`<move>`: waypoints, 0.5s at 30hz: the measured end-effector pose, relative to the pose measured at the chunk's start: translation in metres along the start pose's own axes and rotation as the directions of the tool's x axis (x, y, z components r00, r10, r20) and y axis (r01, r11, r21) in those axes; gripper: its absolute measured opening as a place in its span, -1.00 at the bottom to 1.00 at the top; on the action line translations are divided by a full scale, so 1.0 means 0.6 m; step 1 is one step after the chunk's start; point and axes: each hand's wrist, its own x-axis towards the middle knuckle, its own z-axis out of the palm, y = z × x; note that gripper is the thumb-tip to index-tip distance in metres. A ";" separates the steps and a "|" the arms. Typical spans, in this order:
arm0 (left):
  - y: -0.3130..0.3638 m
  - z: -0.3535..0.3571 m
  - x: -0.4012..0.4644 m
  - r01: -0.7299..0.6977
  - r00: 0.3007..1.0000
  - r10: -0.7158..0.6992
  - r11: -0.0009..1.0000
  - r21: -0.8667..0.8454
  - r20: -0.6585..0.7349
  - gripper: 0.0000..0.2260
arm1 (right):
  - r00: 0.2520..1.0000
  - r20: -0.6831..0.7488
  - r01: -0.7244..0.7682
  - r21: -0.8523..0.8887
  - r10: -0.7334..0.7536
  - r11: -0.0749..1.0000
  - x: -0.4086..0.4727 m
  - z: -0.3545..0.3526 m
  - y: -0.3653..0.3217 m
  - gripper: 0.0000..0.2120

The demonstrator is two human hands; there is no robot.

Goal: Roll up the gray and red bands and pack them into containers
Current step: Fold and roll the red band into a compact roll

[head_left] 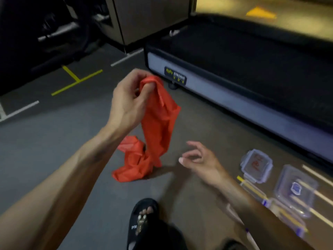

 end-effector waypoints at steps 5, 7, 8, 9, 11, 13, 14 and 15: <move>0.242 -0.017 0.076 -0.149 0.987 0.161 0.941 -0.305 0.013 -0.92 | 0.987 -0.088 0.147 0.105 -0.138 0.984 -0.041 -0.049 -0.210 -0.05; 0.320 -0.021 0.084 -0.155 0.981 0.188 0.901 -0.405 0.042 -0.93 | 0.970 -0.142 0.217 0.157 -0.195 0.963 -0.059 -0.060 -0.263 -0.12; 0.348 -0.021 0.082 -0.153 0.978 0.200 0.885 -0.439 0.062 -0.92 | 0.958 -0.172 0.258 0.176 -0.229 0.950 -0.066 -0.064 -0.279 -0.26; 0.367 -0.017 0.079 -0.148 0.976 0.204 0.881 -0.450 0.080 -0.92 | 0.943 -0.213 0.296 0.188 -0.255 0.937 -0.078 -0.065 -0.295 -0.42; 0.376 -0.004 0.067 -0.099 0.983 0.158 0.891 -0.444 0.098 -0.92 | 0.919 -0.328 0.298 0.221 -0.217 0.929 -0.095 -0.056 -0.298 -0.61; 0.360 0.009 0.057 0.014 0.996 0.028 0.900 -0.436 0.088 -0.87 | 0.904 -0.418 0.200 0.239 -0.085 0.950 -0.102 -0.050 -0.276 -0.53; 0.348 0.015 0.050 0.093 0.995 -0.063 0.890 -0.446 0.083 -0.82 | 0.900 -0.436 0.108 0.203 -0.009 0.973 -0.105 -0.051 -0.257 -0.41; 0.336 0.020 0.043 0.180 0.984 -0.158 0.860 -0.477 0.085 -0.77 | 0.894 -0.444 0.005 0.140 0.058 0.990 -0.111 -0.056 -0.241 -0.32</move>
